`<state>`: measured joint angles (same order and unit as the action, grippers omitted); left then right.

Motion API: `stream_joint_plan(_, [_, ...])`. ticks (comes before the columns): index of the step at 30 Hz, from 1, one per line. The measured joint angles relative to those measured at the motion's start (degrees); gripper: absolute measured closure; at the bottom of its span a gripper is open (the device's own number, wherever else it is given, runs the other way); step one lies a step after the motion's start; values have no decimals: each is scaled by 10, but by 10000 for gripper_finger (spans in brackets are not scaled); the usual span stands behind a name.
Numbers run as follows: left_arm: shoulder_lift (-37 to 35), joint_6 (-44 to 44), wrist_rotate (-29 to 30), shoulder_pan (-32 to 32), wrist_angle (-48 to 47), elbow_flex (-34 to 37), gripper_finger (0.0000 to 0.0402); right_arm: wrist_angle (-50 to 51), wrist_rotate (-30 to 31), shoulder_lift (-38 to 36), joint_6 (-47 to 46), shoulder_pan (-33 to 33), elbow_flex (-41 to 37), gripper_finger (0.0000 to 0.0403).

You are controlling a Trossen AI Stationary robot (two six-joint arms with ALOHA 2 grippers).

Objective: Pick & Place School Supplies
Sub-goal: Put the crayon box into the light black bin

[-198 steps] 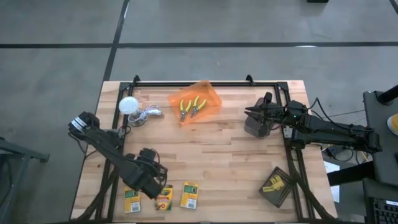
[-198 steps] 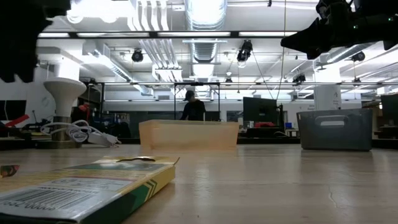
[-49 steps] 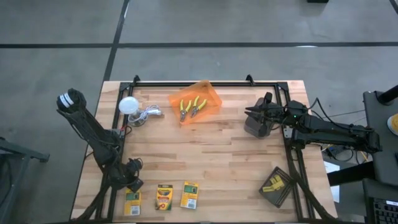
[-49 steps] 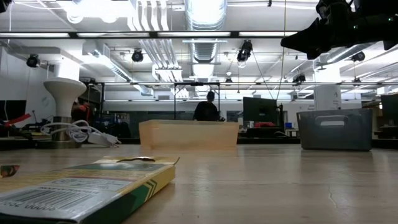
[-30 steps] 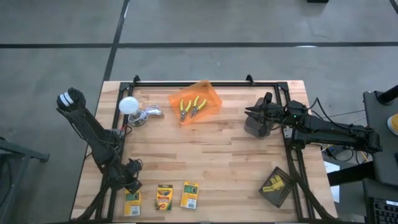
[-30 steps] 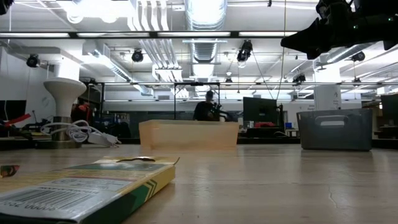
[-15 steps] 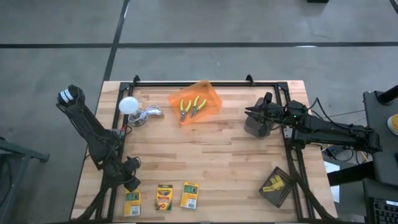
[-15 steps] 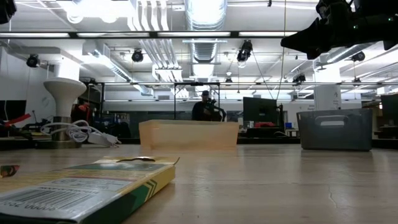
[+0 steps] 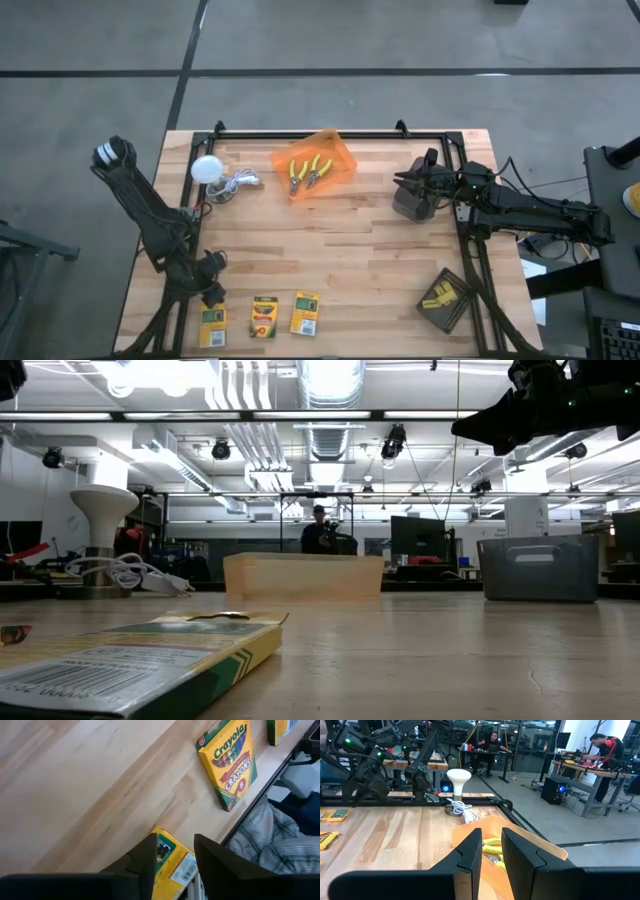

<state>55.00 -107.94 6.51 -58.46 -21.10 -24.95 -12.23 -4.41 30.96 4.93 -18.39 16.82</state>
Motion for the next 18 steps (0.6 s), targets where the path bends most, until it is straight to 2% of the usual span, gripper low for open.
stream_joint_plan(6, [22, 31, 10, 0, 1, 0, 266, 0, 0, 0, 0, 0, 0, 335])
stream_joint_plan(18, [70, 18, -3, 0, 40, 1, 266, 0, 0, 0, 0, 0, 0, 335])
